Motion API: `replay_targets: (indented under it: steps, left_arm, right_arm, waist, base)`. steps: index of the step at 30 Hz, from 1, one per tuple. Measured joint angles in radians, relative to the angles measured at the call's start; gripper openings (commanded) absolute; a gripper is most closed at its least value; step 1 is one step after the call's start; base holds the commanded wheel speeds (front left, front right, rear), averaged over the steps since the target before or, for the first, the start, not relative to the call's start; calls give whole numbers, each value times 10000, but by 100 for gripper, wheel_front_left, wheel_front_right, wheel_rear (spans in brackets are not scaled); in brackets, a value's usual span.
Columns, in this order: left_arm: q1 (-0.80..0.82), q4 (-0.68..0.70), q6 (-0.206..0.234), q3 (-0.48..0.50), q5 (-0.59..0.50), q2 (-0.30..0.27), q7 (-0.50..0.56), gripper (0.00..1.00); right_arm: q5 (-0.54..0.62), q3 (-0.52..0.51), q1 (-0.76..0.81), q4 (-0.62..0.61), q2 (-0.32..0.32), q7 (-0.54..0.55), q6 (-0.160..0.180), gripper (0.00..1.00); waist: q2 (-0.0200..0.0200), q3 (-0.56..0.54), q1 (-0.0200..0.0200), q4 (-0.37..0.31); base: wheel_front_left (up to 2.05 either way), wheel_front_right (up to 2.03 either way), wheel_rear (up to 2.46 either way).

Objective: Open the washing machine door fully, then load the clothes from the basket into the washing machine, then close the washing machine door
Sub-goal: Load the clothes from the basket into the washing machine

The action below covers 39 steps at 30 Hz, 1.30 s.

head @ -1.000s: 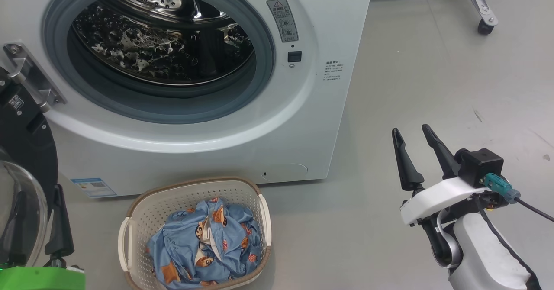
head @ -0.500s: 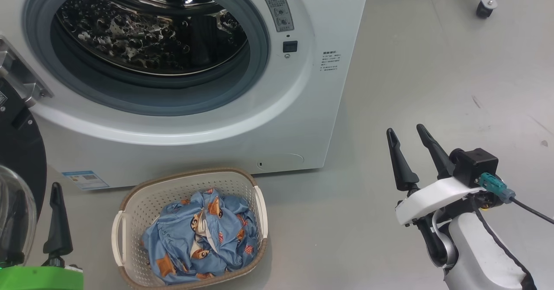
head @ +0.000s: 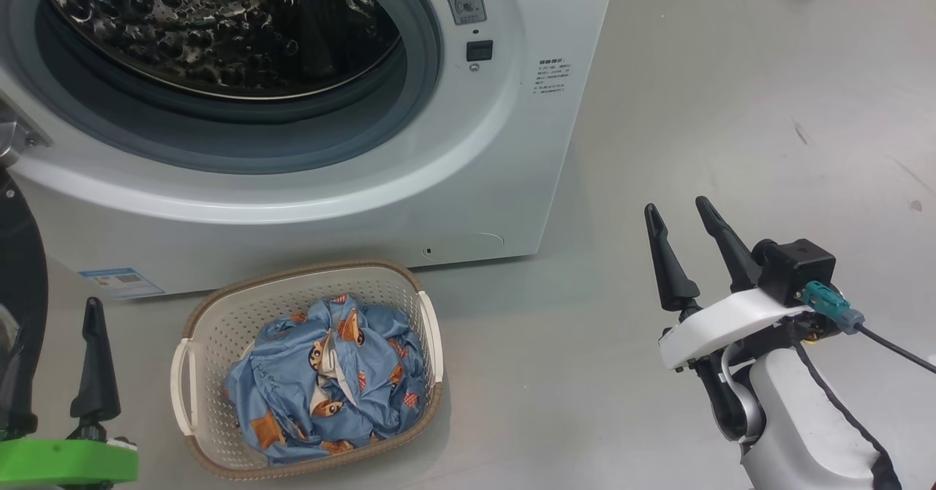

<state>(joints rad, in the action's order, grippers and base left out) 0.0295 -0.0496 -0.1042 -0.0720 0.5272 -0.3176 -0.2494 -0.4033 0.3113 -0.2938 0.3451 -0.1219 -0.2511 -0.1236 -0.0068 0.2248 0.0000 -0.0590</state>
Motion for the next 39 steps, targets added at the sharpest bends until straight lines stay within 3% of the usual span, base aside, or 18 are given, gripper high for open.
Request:
replay_targets:
  steps: [39]
  left_arm:
    - [2069,-1551,-174,-1269,374,-301,734,100]
  right_arm:
    - [608,326,-1281,-226,372,-2,13,100]
  waist:
    - [0,2839,1,-473]
  base:
    - [0,0,0]
